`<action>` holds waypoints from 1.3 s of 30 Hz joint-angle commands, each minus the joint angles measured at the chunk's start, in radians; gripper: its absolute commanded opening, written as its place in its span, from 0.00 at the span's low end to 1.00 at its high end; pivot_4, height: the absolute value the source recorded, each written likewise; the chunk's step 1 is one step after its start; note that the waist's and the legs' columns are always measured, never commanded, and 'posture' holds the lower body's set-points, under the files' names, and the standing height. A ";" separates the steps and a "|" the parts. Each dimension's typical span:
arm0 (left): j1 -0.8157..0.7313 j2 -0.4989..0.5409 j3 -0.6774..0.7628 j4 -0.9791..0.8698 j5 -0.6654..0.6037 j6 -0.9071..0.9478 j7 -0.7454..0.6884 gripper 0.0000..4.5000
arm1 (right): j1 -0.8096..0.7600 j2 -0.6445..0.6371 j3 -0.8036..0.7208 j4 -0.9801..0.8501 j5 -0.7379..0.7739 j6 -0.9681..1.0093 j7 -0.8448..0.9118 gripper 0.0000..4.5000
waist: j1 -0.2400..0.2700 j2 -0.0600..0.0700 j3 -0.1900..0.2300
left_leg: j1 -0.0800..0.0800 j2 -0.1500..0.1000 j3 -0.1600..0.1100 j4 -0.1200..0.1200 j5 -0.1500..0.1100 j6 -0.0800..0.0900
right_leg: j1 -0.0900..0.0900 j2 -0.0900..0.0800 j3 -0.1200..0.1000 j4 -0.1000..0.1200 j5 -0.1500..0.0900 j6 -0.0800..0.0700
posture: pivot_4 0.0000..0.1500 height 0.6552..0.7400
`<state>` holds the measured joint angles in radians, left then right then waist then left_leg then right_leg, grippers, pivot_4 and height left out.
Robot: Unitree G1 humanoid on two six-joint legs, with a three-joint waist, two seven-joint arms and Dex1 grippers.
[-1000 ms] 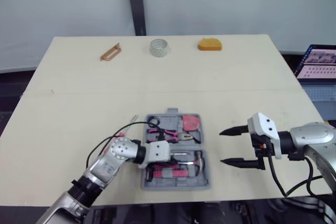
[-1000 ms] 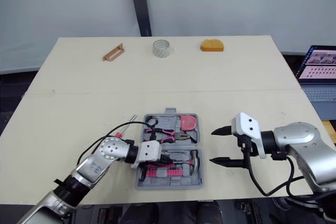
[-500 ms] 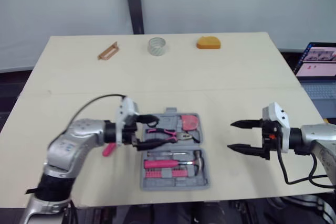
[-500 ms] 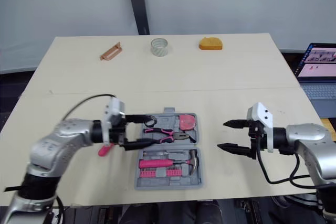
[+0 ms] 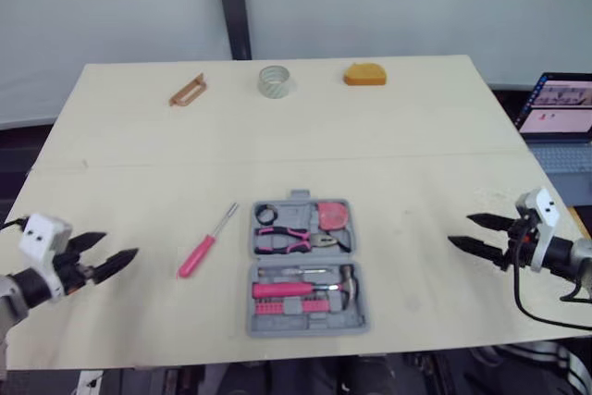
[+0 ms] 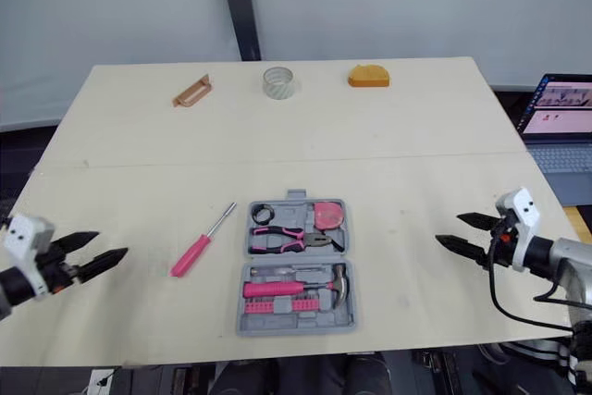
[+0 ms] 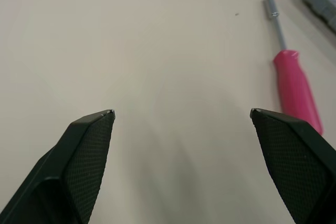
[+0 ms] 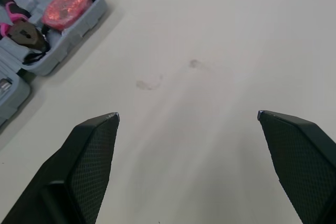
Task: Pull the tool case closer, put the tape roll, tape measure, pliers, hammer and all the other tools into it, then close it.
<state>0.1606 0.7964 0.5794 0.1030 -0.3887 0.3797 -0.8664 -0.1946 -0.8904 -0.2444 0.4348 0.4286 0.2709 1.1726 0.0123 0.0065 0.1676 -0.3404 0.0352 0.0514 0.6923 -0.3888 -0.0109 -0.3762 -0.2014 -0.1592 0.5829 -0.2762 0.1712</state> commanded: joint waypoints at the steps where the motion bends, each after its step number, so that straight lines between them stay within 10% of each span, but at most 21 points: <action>1: 0.005 -0.002 0.039 0.043 0.006 -0.076 0.011 0.98 | -0.020 0.002 -0.027 0.050 -0.014 -0.048 0.001 1.00 | -0.001 0.000 0.000 | 0.000 0.000 0.000 0.000 0.000 0.000 | 0.000 0.000 0.000 0.000 0.000 0.000 | 1.00 1.00; 12: -0.060 -0.002 -0.013 0.052 -0.018 -0.112 0.011 0.98 | -0.034 0.009 -0.020 0.068 -0.038 -0.077 0.012 1.00 | -0.019 0.001 0.001 | 0.002 0.000 0.002 -0.003 0.000 0.000 | 0.000 0.000 0.000 0.000 0.000 0.000 | 1.00 1.00; 25: -0.040 -0.087 -0.233 -0.246 -0.005 0.026 0.078 0.98 | -0.056 0.047 0.123 -0.497 0.073 0.165 0.034 1.00 | -0.015 0.002 0.001 | 0.003 0.001 0.002 -0.003 0.000 -0.001 | 0.000 0.000 0.000 0.000 0.000 0.000 | 1.00 1.00; 39: -0.144 -0.241 -0.459 -0.108 0.203 -0.018 0.291 0.98 | -0.160 0.086 0.241 -0.685 0.080 0.244 0.000 1.00 | 0.003 0.001 0.002 | 0.003 0.001 0.002 -0.002 0.000 -0.001 | 0.000 0.000 0.000 0.001 0.000 0.000 | 1.00 1.00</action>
<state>0.0167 0.5672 0.1400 -0.0290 -0.2170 0.3564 -0.6099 -0.3419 -0.8033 -0.0025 -0.2088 0.4930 0.5110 1.1751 0.0149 0.0077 0.1693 -0.3372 0.0362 0.0534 0.6910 -0.3892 -0.0117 -0.3761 -0.2012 -0.1590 0.5841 -0.2762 0.1712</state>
